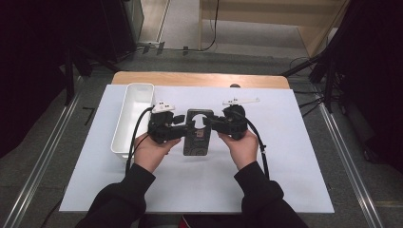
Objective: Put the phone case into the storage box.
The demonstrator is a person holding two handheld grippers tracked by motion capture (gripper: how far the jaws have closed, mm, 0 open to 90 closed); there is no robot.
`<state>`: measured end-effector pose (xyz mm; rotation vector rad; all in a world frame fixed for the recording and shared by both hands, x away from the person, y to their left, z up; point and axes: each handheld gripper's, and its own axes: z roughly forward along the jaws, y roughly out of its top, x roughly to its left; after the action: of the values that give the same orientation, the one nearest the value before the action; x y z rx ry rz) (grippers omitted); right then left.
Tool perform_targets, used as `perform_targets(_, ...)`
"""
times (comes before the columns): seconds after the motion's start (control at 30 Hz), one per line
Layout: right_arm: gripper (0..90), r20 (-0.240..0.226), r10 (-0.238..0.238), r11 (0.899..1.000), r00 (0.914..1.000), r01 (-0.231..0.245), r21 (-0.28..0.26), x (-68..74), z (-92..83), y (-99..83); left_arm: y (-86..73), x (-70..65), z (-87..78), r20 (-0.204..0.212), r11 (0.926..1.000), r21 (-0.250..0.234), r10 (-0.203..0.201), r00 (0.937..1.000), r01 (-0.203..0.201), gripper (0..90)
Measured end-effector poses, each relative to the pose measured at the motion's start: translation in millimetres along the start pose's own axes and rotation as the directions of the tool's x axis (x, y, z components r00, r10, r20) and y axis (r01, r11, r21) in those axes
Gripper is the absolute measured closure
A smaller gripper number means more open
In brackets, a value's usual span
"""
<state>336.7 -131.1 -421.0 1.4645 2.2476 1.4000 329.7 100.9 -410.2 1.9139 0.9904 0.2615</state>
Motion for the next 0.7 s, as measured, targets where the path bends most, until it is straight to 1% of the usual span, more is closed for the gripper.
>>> perform_targets(0.07, 69.8, 0.008, 0.001, 1.0, 1.0, -0.001, 0.0, 1.1, 0.6, -0.3, 0.4, -0.5, 0.3, 0.003, 1.0, -0.004, -0.003, 1.0, 0.003, 49.9)
perform_targets(0.13, 69.8, 0.011, -0.005, 1.0, 0.9999, 0.005, 0.0, 2.3, 1.1, -0.7, -0.2, -1.8, -0.8, 0.01, 0.9995, -0.027, 0.017, 0.9998, -0.017, 49.9)
perform_targets(0.17, 69.8, 0.012, -0.007, 1.0, 0.9999, 0.007, -0.004, 3.1, 1.3, -1.0, 0.1, -1.9, -0.4, 0.011, 0.9996, -0.023, 0.016, 0.9998, -0.016, 49.9)
perform_targets(0.23, 69.8, 0.012, -0.009, 1.0, 0.9999, 0.01, -0.012, 4.2, 1.3, -1.0, 0.1, -1.5, 0.8, 0.01, 0.9999, -0.011, 0.009, 0.9999, -0.009, 50.0)
perform_targets(0.27, 69.8, 0.013, -0.008, 1.0, 0.9999, 0.008, -0.013, 4.8, 1.2, -0.9, -0.2, -1.5, 1.7, 0.005, 1.0, -0.005, 0.008, 1.0, -0.008, 52.4)
perform_targets(0.3, 69.8, 0.012, -0.008, 1.0, 0.9999, 0.008, -0.017, 5.2, 1.4, -0.8, -0.3, -1.4, 2.3, -0.001, 1.0, 0.001, 0.005, 1.0, -0.005, 52.5)
perform_targets(0.37, 69.8, 0.015, -0.009, 1.0, 0.9999, 0.009, -0.016, 6.2, 2.1, -0.9, -0.2, -1.2, 3.1, -0.002, 0.9999, 0.005, -0.012, 0.9999, 0.012, 52.6)
perform_targets(0.4, 69.8, 0.015, -0.007, 1.0, 0.9999, 0.007, -0.015, 6.8, 2.7, -1.1, 0.2, -0.9, 3.2, 0.003, 0.9996, 0.004, -0.027, 0.9996, 0.027, 52.6)
perform_targets(0.43, 69.8, 0.015, -0.008, 1.0, 0.9999, 0.008, -0.014, 7.3, 3.3, -1.5, 0.5, -0.5, 3.2, 0.007, 0.9995, 0.005, -0.032, 0.9995, 0.032, 52.7)
perform_targets(0.5, 69.8, 0.022, -0.009, 1.0, 0.9997, 0.009, -0.012, 8.7, 4.2, -1.9, 0.5, -0.9, 2.8, -0.01, 0.9997, 0.003, -0.025, 0.9996, 0.025, 57.0)
perform_targets(0.53, 69.8, 0.026, -0.009, 1.0, 0.9996, 0.01, -0.012, 9.1, 4.2, -2.1, 0.6, -0.9, 2.8, -0.019, 0.9997, 0.004, -0.023, 0.9996, 0.023, 57.0)
perform_targets(0.57, 69.8, 0.026, -0.01, 1.0, 0.9996, 0.01, -0.014, 9.5, 4.3, -2.1, 0.6, -0.7, 2.7, -0.021, 0.9996, 0.003, -0.029, 0.9994, 0.029, 57.0)
perform_targets(0.6, 69.8, 0.028, -0.008, 1.0, 0.9996, 0.008, -0.016, 9.9, 4.2, -2.2, 0.6, -0.7, 2.5, -0.027, 0.9996, 0.002, -0.029, 0.9992, 0.029, 57.2)
perform_targets(0.63, 69.8, 0.029, -0.008, 1.0, 0.9996, 0.008, -0.017, 10.3, 4.2, -2.2, 0.7, -1.0, 2.4, -0.029, 0.9997, 0.002, -0.026, 0.9992, 0.026, 59.3)
perform_targets(0.7, 69.8, 0.031, -0.005, 1.0, 0.9995, 0.006, -0.02, 10.7, 4.4, -2.2, 0.6, -1.8, 1.8, -0.037, 0.9997, -0.001, -0.026, 0.999, 0.026, 59.3)
